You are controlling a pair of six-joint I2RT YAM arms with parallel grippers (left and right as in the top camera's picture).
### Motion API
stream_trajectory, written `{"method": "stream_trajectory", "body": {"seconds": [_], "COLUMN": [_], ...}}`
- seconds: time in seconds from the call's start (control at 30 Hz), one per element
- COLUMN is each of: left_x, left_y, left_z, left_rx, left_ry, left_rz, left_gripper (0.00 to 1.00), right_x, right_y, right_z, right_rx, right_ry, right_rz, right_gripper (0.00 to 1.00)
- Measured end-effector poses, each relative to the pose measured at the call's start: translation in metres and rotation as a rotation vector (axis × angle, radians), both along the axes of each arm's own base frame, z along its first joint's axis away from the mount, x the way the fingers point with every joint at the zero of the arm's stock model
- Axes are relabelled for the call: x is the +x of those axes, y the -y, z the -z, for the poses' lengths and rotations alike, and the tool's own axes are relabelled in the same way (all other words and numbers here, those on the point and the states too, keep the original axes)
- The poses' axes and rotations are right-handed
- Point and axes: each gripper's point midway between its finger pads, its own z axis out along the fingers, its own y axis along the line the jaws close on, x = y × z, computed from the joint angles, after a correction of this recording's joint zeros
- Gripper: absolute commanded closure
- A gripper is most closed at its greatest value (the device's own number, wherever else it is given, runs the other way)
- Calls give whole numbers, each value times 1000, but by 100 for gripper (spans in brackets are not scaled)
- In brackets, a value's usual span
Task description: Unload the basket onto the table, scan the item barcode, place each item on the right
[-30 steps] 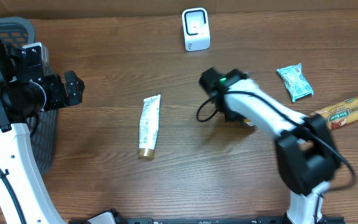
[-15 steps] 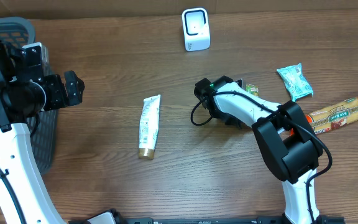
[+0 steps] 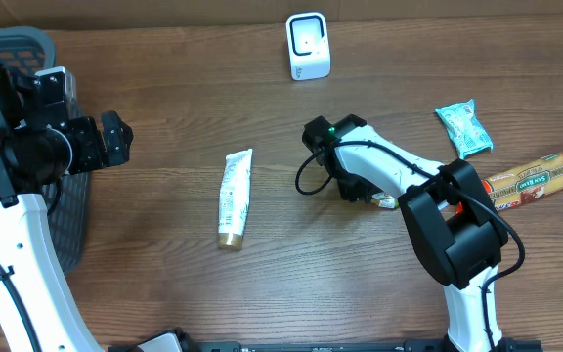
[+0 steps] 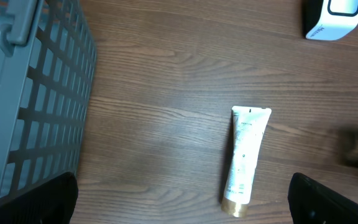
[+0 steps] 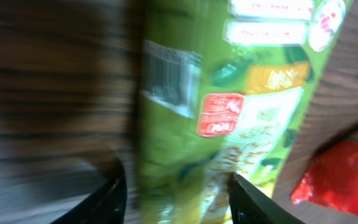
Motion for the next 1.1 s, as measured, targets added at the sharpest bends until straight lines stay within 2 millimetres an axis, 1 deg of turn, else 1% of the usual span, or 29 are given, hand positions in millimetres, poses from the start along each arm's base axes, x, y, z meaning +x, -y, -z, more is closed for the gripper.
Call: {"method": "stream_trajectory", "body": {"seconds": [0.07,0.17,0.27,0.3,0.4,0.43,0.47,0.53,0.6,0.67,0.7,0.8,0.83,0.93,1.1], "left_x": [0,0,0,0,0,0,0,0,0,0,0,0,0,0,0], "left_y": [0,0,0,0,0,0,0,0,0,0,0,0,0,0,0], "left_z": [0,0,0,0,0,0,0,0,0,0,0,0,0,0,0], "left_rx": [0,0,0,0,0,0,0,0,0,0,0,0,0,0,0], "left_ry": [0,0,0,0,0,0,0,0,0,0,0,0,0,0,0], "left_rz": [0,0,0,0,0,0,0,0,0,0,0,0,0,0,0], "left_gripper": [1,1,0,0,1,0,1,0,0,1,0,0,0,0,0], "right_x": [2,11,19,21,23,24,25,29,35,36,31,19,13,0,-1], "right_y": [-7,-17,-25,-25,-17,-11,-5,8,18,28,32,26,24,19,15], "right_z": [-6,-21,-40,-48,-70,-77,-82,-86,-81,-68,-56,-32,-24,-9,2], "right_rx": [28,74,137,168,251,283,313,368,416,446,459,502,514,533,555], "right_ry": [-7,13,42,55,64,58,52,33,28,14,-13,-61,-85,-122,-118], "right_rz": [1,5,21,36,65,76,86,103,126,141,140,101,88,64,40], "right_gripper": [43,41,20,17,13,7,4,2,2,2,2,3,3,4,13]}}
